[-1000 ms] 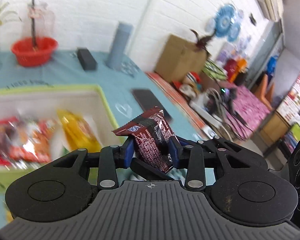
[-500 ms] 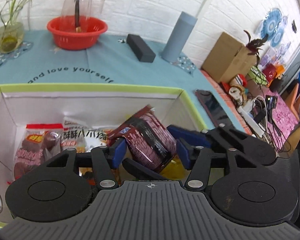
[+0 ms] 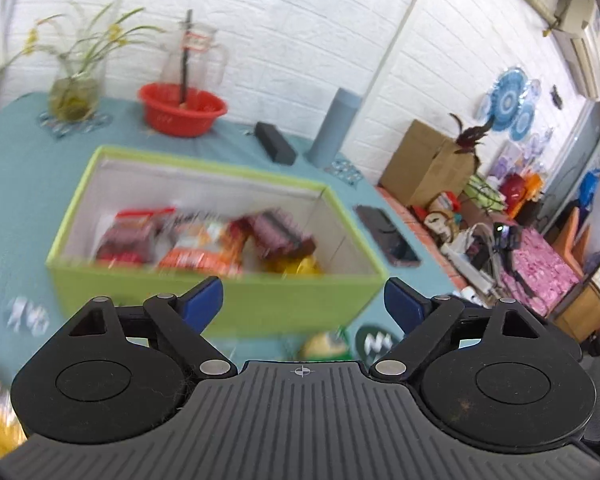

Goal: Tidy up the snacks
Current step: 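Reach the left gripper to the clear biscuit packet and close on it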

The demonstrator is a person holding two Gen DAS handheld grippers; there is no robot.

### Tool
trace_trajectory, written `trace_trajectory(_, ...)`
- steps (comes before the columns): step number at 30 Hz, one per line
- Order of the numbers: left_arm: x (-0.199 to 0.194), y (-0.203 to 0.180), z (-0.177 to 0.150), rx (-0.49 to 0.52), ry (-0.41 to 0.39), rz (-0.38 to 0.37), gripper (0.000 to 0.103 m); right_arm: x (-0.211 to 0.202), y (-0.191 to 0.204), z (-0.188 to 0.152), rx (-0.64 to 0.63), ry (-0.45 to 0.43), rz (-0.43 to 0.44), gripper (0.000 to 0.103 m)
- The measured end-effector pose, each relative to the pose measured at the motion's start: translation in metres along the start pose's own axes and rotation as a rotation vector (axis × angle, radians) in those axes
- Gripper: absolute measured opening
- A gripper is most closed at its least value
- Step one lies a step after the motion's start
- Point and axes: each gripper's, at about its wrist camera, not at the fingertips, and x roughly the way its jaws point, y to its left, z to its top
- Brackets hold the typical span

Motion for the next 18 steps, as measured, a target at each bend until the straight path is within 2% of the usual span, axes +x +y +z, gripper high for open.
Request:
trace_trajectory(4, -0.026, 0.012, -0.051, -0.031, 0.035, 0.058, 0.075, -0.020, 0.018, -0.042, 0.066, 0.075, -0.001, 0.101)
trace_trajectory(6, -0.036, 0.019, -0.068, -0.040, 0.070, 0.073, 0.071, -0.027, 0.031, -0.055, 0.086, 0.089, 0.026, 0.101)
trace_trajectory(10, -0.056, 0.021, -0.087, 0.011, 0.071, 0.080, 0.057, -0.023, 0.053, -0.065, 0.082, 0.108, 0.072, 0.101)
trace_trajectory(13, -0.069, 0.018, -0.090, 0.038, 0.069, 0.036, 0.048, -0.026, 0.066, -0.066, 0.108, 0.105, 0.156, 0.101)
trace_trajectory(15, -0.073, 0.017, -0.086, 0.030, 0.063, -0.008, 0.048, -0.024, 0.079, -0.064, 0.085, 0.113, 0.211, 0.101)
trace_trajectory(18, -0.070, 0.018, -0.081, 0.024, 0.097, -0.060, 0.048, -0.013, 0.097, -0.063, 0.038, 0.135, 0.245, 0.101)
